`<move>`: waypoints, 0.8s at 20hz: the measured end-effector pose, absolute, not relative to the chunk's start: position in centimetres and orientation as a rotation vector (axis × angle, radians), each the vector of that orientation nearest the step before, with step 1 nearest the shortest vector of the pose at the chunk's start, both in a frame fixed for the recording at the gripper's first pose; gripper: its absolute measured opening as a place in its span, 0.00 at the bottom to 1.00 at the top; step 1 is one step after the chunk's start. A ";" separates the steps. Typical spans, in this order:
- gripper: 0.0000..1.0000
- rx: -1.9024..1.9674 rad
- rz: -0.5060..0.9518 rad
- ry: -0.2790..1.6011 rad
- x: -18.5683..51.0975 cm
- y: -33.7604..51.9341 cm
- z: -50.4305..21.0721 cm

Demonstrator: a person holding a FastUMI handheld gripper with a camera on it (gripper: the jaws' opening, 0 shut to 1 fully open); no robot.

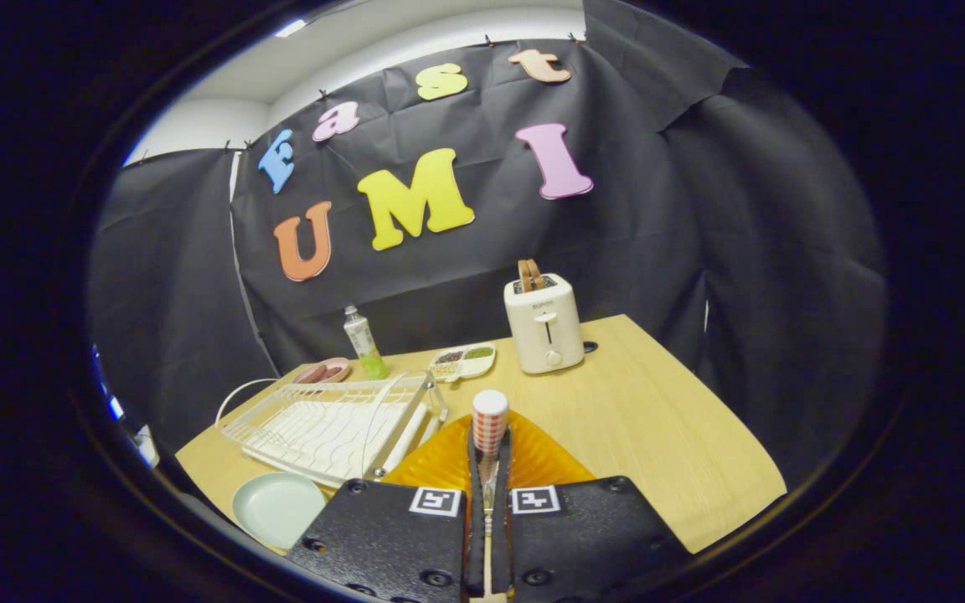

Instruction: Take the plate from the dish rack, then take the spoon from the basket and place it into the plate.

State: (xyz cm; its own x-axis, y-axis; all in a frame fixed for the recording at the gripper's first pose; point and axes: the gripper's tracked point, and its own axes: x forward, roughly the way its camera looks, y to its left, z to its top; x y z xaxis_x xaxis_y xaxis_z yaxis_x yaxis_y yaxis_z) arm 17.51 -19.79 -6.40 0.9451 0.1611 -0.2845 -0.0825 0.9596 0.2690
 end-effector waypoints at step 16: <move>0.08 0.133 0.287 0.207 4.5 1.7 0.3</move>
